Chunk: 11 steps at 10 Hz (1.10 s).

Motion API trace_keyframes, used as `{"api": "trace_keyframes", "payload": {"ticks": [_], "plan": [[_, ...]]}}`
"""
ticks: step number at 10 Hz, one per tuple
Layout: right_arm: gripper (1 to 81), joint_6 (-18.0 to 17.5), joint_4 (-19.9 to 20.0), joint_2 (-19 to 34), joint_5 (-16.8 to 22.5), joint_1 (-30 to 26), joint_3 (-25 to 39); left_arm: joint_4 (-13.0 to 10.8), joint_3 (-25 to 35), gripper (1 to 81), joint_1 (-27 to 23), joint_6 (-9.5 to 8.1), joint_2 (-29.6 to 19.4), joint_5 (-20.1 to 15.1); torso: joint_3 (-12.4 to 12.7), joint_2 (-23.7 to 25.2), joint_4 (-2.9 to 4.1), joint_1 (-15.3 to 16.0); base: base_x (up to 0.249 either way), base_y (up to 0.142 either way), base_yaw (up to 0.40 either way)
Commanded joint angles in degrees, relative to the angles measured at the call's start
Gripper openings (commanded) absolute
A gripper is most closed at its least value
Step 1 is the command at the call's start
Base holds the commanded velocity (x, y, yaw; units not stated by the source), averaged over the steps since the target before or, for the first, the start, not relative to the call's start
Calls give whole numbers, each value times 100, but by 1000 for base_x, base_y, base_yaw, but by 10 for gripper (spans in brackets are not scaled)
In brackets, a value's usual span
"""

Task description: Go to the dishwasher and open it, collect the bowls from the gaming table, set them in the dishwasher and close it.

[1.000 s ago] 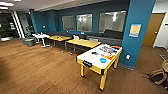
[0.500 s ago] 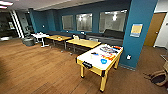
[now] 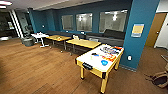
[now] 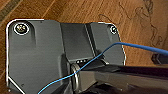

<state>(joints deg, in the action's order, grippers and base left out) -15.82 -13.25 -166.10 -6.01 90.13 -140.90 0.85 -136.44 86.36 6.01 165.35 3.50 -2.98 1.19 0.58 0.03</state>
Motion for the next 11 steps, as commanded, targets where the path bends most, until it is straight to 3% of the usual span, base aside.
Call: {"api": "trace_keyframes", "payload": {"ticks": [1, 6, 11], "plan": [[811, 27, -99, 21, 267, -253, 38, 11, 82, 811, -281, 32, -46, -297, 0, 0, 0, 0, 100, 0, 0], [811, 27, -107, 21, 267, -262, 2, 11, 82, 811, -281, 32, -46, -297, 0, 0, 0, 0, 102, 0, 0], [811, 35, -116, 13, 267, -262, 2, 11, 82, 811, -281, 31, -46, -297, 0, 0, 2, 2, 106, 76, 0]]}}
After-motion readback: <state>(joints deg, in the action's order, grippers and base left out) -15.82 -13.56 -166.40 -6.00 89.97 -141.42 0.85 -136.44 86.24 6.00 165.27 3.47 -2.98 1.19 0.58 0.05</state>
